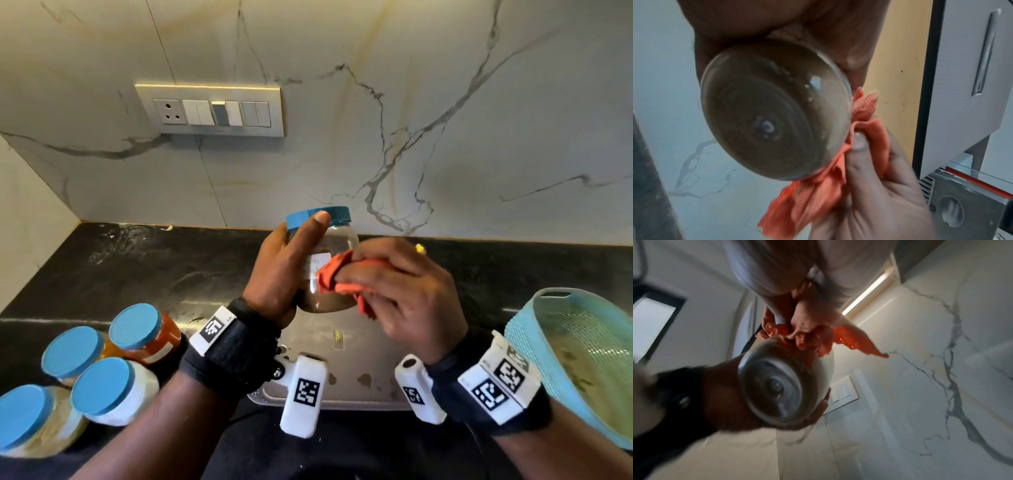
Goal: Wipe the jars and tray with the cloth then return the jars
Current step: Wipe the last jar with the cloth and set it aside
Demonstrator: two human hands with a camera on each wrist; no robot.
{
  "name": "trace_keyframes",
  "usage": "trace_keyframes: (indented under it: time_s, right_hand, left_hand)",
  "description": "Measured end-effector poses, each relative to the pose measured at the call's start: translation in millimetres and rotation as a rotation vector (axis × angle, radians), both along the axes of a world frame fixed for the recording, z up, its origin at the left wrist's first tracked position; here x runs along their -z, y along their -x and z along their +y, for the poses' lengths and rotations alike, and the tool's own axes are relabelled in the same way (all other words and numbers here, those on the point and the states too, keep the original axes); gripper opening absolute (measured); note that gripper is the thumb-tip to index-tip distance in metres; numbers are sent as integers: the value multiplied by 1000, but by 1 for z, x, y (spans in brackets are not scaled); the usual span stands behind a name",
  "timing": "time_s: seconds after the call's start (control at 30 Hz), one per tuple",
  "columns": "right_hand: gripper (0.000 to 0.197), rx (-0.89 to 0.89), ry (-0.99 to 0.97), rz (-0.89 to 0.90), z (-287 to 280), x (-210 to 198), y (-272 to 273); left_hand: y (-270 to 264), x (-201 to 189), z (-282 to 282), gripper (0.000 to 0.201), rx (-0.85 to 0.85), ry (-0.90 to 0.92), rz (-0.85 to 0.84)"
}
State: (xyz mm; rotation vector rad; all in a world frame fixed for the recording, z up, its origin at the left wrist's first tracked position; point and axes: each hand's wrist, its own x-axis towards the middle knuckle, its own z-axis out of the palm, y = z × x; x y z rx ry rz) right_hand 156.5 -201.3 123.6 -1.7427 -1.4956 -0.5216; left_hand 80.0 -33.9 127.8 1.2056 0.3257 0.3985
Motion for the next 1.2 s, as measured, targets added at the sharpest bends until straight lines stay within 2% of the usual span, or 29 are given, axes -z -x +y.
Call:
trace_keyframes:
  time_s: [0.17,0.27,0.37,0.47,0.57,0.67,0.8,0.9,0.97,1.07,1.2]
  right_hand:
    - [18,134,-205,259,17,-15,-14]
    - [18,75,-183,252,14,-8,1]
    - [21,-13,-53,200,3,2,14]
    - [17,16,-60,137,3,-2,6]
    - [14,93,-175,256,16,-14,-14]
    - [15,86,-206,361,22,-17,-19]
    - [18,-41,-102,302,12,-5,5]
    - [18,-79,-17,204,4,9,12]
    - [16,-56,-52,197,5,5,4]
    - [18,-15,-163,291,19,-12,-14]
    - [20,-73,-234,577,32,-16,-20]
  left_hand:
    - [-1,-6,-3,46,10,-22,-17]
    - [-2,-11,5,54,-14,17,-32]
    - [-1,-10,11,59,-50,34,-18]
    - [0,-6,8,55,-47,23,-18]
    - [0,-5,-1,51,-37,2,-22]
    - [-1,-5,0,54,-44,-6,-38]
    - [0,-9,12,77,-94,107,-30]
    - [0,-6,19,66,-82,83,-27]
    - [0,-8,17,67,-60,29,-20]
    - [1,-11,13,82,-40,0,-12]
    - [0,-9,19,87,-27,106,-22]
